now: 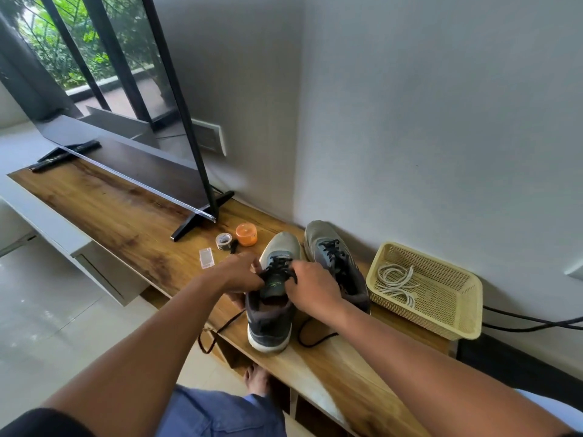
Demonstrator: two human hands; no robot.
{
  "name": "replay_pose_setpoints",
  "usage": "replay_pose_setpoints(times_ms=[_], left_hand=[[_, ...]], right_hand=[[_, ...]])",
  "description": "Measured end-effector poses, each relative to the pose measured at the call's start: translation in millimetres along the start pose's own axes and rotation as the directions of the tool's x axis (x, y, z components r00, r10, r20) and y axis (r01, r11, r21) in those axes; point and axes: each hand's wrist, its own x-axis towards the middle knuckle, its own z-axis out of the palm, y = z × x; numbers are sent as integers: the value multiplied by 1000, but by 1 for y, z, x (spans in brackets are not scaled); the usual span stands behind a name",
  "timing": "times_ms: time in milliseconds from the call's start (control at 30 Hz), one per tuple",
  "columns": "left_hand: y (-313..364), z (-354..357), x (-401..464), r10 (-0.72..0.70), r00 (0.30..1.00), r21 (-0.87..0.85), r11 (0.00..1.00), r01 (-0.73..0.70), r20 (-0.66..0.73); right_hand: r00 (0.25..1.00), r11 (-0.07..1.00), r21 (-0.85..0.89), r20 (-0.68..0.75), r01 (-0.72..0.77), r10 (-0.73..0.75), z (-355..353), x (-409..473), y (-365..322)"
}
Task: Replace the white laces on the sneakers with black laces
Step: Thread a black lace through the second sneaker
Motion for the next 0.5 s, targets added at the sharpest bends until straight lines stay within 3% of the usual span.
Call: replay_pose_setpoints(times_ms=[133, 333, 400, 500], left_hand=[[-8, -2, 2, -21, 1000, -100, 995, 22, 6], [-10, -11, 2, 123, 982, 25, 992, -121, -144], [-6, -10, 0, 144, 978, 57, 989, -137, -148], [1, -6, -5, 220, 959, 148, 969, -195, -176]], right_hand=[[999, 1000, -4, 31, 7, -7, 0, 4, 2], [998, 997, -72, 59, -13, 17, -25, 12, 8], [999, 999, 42, 40, -14, 13, -40, 13, 3], [998, 885, 465, 58, -4, -26, -68, 12, -15]])
